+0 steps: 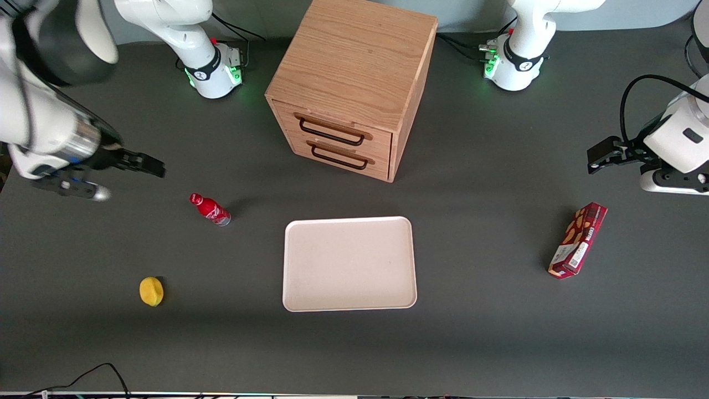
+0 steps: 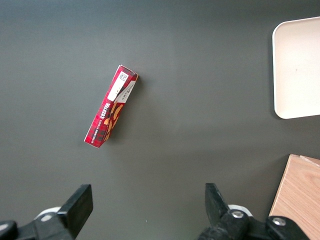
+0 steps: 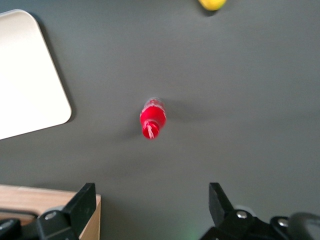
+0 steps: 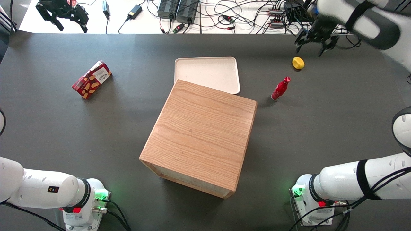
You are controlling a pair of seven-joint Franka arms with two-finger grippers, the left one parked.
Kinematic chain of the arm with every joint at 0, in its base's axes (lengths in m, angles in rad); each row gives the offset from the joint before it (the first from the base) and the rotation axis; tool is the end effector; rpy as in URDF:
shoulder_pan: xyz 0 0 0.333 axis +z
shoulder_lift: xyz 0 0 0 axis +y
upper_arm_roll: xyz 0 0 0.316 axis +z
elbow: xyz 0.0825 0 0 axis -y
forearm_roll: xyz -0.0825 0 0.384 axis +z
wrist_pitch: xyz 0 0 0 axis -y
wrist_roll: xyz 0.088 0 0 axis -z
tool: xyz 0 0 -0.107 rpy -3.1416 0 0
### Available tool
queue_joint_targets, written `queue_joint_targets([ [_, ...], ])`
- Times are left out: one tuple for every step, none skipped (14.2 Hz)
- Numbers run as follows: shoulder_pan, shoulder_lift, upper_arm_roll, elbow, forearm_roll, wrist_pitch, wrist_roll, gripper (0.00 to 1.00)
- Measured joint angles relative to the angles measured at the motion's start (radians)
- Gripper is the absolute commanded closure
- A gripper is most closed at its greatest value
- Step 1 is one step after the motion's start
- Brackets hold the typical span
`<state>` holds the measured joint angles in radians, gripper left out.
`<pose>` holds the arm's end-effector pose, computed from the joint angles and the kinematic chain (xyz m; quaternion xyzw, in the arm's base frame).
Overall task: Place coke bottle on tray
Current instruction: 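Move the right gripper down to the red Coca-Cola bottle, then close the right gripper around the red Coca-Cola bottle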
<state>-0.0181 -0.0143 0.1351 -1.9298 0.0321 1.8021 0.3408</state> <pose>0.5386 0.0663 0.4817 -0.9915 0.1161 0.0585 0.0012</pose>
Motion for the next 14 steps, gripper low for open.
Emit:
queue_joint_targets([
  [0.002, 0.001, 0.001, -0.088, 0.000, 0.111, 0.000, 0.00],
  [0.001, 0.004, 0.000, -0.164, 0.000, 0.214, 0.000, 0.00],
  [0.000, 0.011, -0.001, -0.222, 0.000, 0.298, 0.000, 0.00],
  [-0.001, 0.025, -0.003, -0.256, 0.000, 0.358, 0.000, 0.00],
  [-0.001, 0.045, -0.004, -0.273, 0.000, 0.403, 0.000, 0.00],
  [-0.001, 0.067, -0.005, -0.280, 0.000, 0.437, 0.000, 0.00],
  [-0.001, 0.085, -0.006, -0.285, 0.000, 0.460, 0.000, 0.03],
  [-0.001, 0.098, -0.007, -0.293, 0.000, 0.480, 0.000, 0.06],
  [-0.001, 0.104, -0.007, -0.308, 0.000, 0.503, 0.000, 0.15],
  [-0.001, 0.105, -0.007, -0.324, 0.000, 0.524, 0.000, 0.34],
  [-0.001, 0.105, -0.006, -0.337, 0.000, 0.537, 0.000, 0.61],
  [-0.001, 0.105, -0.006, -0.342, 0.000, 0.539, 0.000, 0.84],
  [-0.001, 0.105, -0.006, -0.343, 0.000, 0.540, 0.000, 1.00],
  [-0.001, 0.105, -0.006, -0.343, 0.000, 0.540, 0.000, 1.00],
])
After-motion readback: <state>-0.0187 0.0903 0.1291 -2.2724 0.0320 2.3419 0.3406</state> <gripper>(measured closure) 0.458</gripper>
